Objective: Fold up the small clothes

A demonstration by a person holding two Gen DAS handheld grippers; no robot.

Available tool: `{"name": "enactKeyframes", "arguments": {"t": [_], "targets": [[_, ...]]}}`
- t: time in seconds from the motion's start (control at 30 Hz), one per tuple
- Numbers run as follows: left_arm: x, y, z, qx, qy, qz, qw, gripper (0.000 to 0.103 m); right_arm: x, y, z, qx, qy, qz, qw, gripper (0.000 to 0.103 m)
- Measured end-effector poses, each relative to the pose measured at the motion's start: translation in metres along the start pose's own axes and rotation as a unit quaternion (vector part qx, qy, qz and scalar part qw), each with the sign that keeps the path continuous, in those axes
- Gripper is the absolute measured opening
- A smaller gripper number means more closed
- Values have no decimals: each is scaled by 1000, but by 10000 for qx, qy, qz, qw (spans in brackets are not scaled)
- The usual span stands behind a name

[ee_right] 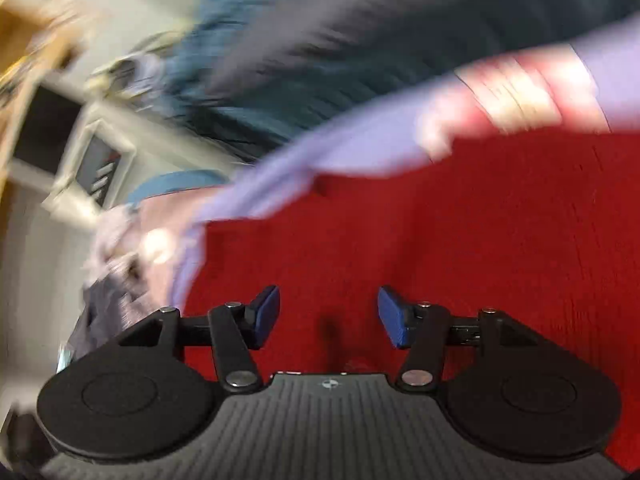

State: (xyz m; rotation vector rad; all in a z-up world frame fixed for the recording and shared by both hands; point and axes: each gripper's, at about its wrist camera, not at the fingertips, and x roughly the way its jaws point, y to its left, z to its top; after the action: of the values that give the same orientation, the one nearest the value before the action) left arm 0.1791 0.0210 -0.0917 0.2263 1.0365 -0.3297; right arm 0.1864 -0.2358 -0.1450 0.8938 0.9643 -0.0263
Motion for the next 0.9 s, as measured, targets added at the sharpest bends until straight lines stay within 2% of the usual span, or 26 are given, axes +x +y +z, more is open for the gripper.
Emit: {"name": "enactKeyframes", "arguments": {"t": [0.03, 0.13, 0.27, 0.33, 0.4, 0.47, 0.5, 0.53, 0.57, 0.6, 0.63, 0.67, 0.77, 0.8, 0.83, 0.87, 0.9], "targets": [[-1, -3, -1, 34, 13, -33, 10000, 103, 4, -7, -1, 79, -39, 152, 9998, 61], [-7, -10, -5, 123, 14, -59, 9999, 103, -5, -3, 5, 325, -66, 175, 9993, 64], [-22, -24, -21, 488, -367, 17, 9981, 103, -54, -3, 7, 170, -520, 184, 9983, 79], [-32, -39, -33, 855, -575, -28, 9947, 103, -80, -16, 10, 232, -641, -37, 9977, 83], [-37, -57, -45, 1265, -618, -179, 9899, 103, -112, -42, 2, 440, -763, -374, 9954, 84], [-38, -82, -57, 1798, -657, -274, 9811, 103, -140, -71, -9, 703, -775, -946, 9900, 84], [-38, -97, -63, 2126, -738, -263, 9740, 103, -152, -85, -15, 830, -713, -1237, 9863, 84], [-38, -113, -70, 2477, -858, -255, 9647, 103, -164, -99, -22, 959, -622, -1459, 9827, 84], [-37, -131, -77, 2898, -1008, -270, 9514, 103, -176, -109, -29, 1065, -601, -1525, 9807, 84], [-36, -149, -84, 3335, -1144, -264, 9354, 103, -188, -118, -36, 1171, -626, -1515, 9795, 84], [-32, -167, -93, 3803, -1263, -207, 9160, 103, -198, -124, -43, 1257, -643, -1497, 9786, 84], [-28, -186, -103, 4285, -1376, -91, 8929, 103, -207, -130, -49, 1361, -667, -1476, 9774, 85], [-9, -237, -132, 5575, -1636, 279, 8134, 103, -228, -143, -64, 1583, -851, -1416, 9735, 90], [-5, -251, -141, 5879, -1704, 310, 7902, 103, -233, -145, -67, 1607, -903, -1393, 9730, 90], [0, -262, -148, 6109, -1740, 315, 7717, 103, -236, -146, -70, 1611, -949, -1368, 9728, 90], [4, -272, -153, 6277, -1724, 311, 7585, 103, -240, -147, -71, 1617, -976, -1343, 9728, 90], [8, -279, -155, 6361, -1698, 294, 7521, 103, -242, -148, -71, 1623, -984, -1311, 9730, 91]]}}
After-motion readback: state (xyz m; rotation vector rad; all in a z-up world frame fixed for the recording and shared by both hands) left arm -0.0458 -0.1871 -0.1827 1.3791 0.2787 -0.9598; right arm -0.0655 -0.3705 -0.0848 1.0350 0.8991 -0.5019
